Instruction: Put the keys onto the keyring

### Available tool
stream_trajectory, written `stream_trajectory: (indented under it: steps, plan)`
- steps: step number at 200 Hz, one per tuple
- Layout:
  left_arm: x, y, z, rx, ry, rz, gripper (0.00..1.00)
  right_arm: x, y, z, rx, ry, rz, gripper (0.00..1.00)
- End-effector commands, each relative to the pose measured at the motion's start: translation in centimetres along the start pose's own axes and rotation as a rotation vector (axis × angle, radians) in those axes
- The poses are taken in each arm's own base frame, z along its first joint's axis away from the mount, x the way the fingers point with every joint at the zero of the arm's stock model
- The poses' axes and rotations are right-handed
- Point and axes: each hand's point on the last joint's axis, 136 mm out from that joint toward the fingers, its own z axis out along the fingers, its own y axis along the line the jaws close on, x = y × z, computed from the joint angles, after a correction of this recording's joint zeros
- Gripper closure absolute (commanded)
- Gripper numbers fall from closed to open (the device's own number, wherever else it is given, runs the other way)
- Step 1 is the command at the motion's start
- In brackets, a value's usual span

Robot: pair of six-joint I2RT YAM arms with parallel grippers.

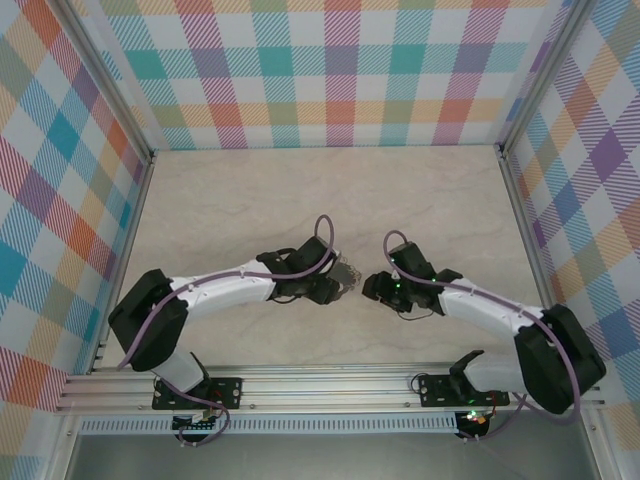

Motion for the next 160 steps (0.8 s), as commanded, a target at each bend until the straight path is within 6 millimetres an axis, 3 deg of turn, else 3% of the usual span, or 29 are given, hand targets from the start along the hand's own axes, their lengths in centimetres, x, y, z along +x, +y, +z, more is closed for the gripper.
stream_trajectory:
  steps: [1, 21, 68, 127, 160]
  plan:
    - [-2.2, 1.3, -2.0, -0.061, -0.140, -0.070, 0.43, -1.2, 3.4, 0.6, -0.105, 0.016, -0.016, 0.52]
    - [-2.9, 2.2, -3.2, -0.104, -0.181, -0.109, 0.38, -1.7, 4.1, 1.7, -0.110, 0.038, -0.021, 0.56]
    - [-4.1, 4.0, -5.2, -0.209, -0.210, -0.215, 0.11, -2.8, 4.2, 4.0, -0.077, 0.057, -0.027, 0.63]
    - [-4.5, 3.9, -6.0, -0.196, -0.231, -0.217, 0.08, -5.2, 4.5, 5.1, -0.094, 0.044, 0.001, 0.64]
    - [-3.5, 3.4, -5.2, -0.171, -0.188, -0.186, 0.09, -6.9, 5.5, 5.4, -0.119, 0.040, 0.008, 0.63]
